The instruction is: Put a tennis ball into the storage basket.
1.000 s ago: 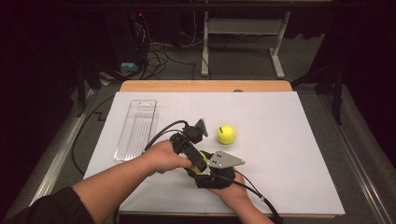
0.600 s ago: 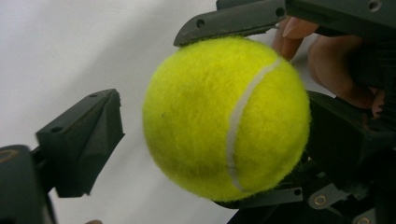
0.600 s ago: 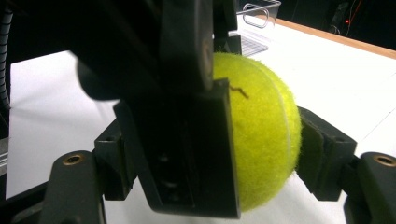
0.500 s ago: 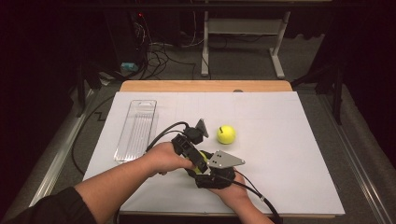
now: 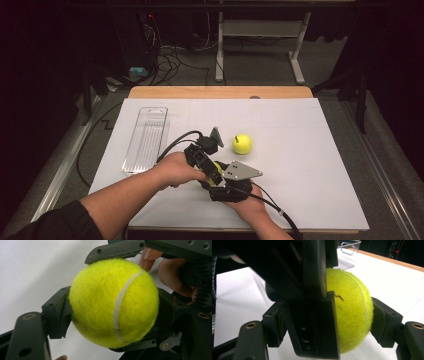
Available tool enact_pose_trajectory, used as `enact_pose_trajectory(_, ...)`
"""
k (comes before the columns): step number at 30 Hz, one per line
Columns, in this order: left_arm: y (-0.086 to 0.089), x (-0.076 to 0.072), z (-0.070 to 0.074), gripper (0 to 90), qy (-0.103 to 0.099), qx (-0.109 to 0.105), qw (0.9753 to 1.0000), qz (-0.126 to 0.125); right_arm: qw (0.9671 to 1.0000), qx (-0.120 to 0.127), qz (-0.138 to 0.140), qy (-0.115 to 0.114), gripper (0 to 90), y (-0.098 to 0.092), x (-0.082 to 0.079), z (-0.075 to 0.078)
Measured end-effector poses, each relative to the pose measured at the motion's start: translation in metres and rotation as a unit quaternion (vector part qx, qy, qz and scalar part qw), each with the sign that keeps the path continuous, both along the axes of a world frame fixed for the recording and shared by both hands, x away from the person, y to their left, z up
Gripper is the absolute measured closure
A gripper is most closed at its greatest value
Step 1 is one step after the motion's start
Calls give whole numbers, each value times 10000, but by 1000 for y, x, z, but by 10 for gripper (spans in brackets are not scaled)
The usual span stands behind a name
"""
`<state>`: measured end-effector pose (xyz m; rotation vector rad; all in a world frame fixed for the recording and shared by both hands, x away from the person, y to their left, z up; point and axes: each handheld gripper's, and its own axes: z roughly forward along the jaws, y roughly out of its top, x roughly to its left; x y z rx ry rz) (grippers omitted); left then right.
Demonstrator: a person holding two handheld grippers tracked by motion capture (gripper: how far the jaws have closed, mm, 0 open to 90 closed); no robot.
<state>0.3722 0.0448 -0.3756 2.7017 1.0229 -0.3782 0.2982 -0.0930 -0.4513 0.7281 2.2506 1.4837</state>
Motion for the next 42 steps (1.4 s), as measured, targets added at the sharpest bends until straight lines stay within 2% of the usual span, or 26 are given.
enact_pose_trajectory(5,0,0,0,264,-25,28,10000,-2,10000,-1,9,-21,270,0,1,0)
enact_pose_trajectory(9,0,0,0,266,-27,40,10000,-20,10000,37,23,77,269,0,0,0)
enact_pose_trajectory(11,0,0,0,266,-32,54,10000,-19,10000,15,-36,50,269,1,0,-1)
enact_pose_trajectory(18,0,-1,1,268,-53,56,10000,-12,9999,60,33,77,266,1,0,0)
enact_pose_trajectory(25,-1,-1,1,269,-60,75,10000,-8,10000,20,14,-1,264,0,0,0)
enact_pose_trajectory(28,-1,-1,1,269,-65,95,9999,-14,10000,54,32,45,263,1,0,-1)
enact_pose_trajectory(32,-1,-1,1,269,-69,95,9999,-16,10000,-4,-7,3,259,1,1,-1)
enact_pose_trajectory(42,-1,-1,2,270,-56,97,9999,-32,9999,-46,-59,86,182,1,2,-3)
